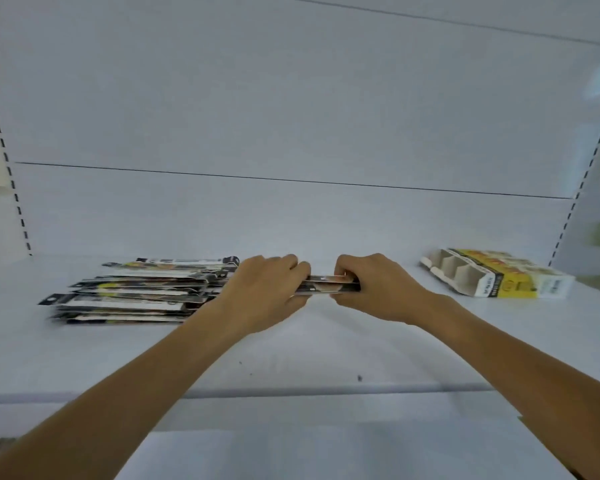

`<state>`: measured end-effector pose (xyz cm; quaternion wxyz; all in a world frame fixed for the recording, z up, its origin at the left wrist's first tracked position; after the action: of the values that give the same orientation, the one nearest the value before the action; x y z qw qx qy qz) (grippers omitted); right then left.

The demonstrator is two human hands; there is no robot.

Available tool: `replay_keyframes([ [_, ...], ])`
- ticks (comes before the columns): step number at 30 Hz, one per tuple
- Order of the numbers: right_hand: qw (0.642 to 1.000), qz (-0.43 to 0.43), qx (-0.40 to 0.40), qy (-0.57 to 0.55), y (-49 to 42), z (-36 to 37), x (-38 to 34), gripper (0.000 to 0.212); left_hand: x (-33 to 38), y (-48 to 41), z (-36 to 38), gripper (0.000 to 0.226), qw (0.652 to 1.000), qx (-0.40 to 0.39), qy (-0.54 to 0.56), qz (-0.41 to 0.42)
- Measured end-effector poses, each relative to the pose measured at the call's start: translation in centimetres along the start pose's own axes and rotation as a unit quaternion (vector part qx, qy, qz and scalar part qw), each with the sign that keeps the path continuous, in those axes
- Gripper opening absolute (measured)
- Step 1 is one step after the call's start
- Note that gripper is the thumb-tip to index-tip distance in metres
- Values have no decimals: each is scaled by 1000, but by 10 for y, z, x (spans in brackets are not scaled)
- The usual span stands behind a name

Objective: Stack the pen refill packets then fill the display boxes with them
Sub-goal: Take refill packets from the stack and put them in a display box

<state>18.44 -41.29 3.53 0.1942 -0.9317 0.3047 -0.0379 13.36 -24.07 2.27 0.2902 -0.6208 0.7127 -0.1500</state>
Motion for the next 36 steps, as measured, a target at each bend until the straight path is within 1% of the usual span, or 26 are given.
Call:
replay_keyframes([
  [2, 1000, -1, -10, 6, 29, -15, 31, 14, 40, -12, 3, 30, 999, -20, 26, -14],
  [3, 1000, -7, -9, -2, 43, -22, 45, 18, 57, -18, 4, 29, 999, -22, 37, -17],
  [5, 999, -18, 10, -48, 67, -35, 69, 29, 89, -30, 7, 31, 997, -38, 58, -23],
  [7, 996, -10, 39, -75, 87, -45, 90, 29, 115, -42, 10, 32, 995, -54, 72, -38],
  [9, 997, -5, 56, -49, 100, -51, 111, 28, 135, -54, 11, 32, 991, -63, 102, -54],
  [11, 997, 5, 81, -11, 111, -56, 130, 35, 156, -66, 10, 36, 985, -75, 145, -57],
  [13, 993, 32, 114, 2, 121, -60, 148, 40, 174, -77, 12, 42, 975, -93, 196, -47],
  [14, 991, 45, 123, 0, 128, -60, 157, 39, 183, -84, 14, 43, 971, -96, 215, -40],
  [16, 991, 59, 116, -27, 141, -61, 175, 34, 195, -94, 19, 41, 968, -86, 235, -29],
  [18, 988, 87, 109, -62, 156, -69, 198, 28, 204, -108, 27, 40, 961, -84, 260, -35],
  [19, 987, 110, 101, -56, 164, -74, 212, 26, 205, -114, 32, 38, 957, -90, 272, -47],
  [21, 983, 160, 86, -3, 180, -85, 247, 30, 204, -125, 44, 34, 949, -82, 291, -88],
  [23, 974, 202, 97, 33, 194, -89, 280, 33, 198, -134, 56, 31, 937, -58, 309, -148],
  [25, 969, 221, 100, 52, 205, -80, 307, 34, 191, -138, 65, 33, 917, -58, 330, -217],
  [27, 971, 219, 58, 77, 211, -65, 328, 39, 186, -139, 73, 35, 897, -89, 339, -271],
  [29, 976, 195, 23, 98, 210, -56, 344, 46, 184, -139, 78, 35, 891, -110, 329, -294],
  [31, 984, 148, 18, 98, 203, -55, 360, 48, 186, -142, 81, 35, 895, -120, 306, -301],
  [33, 992, 110, 15, 60, 198, -55, 374, 44, 193, -144, 85, 32, 906, -141, 272, -293],
  [36, 996, 78, 31, 17, 198, -52, 388, 39, 213, -147, 90, 31, 913, -167, 248, -276],
])
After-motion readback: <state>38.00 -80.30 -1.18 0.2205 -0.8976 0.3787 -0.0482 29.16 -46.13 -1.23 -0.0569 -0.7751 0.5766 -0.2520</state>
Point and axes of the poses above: each hand's wrist, its own y-axis away from the middle knuckle, its own z-axis out of the palm, x = y × z, the point moved 1 cm from there along -y, towards the middle knuckle, and after that the axes turned 12 degrees about -z, right-handed, at the moved point
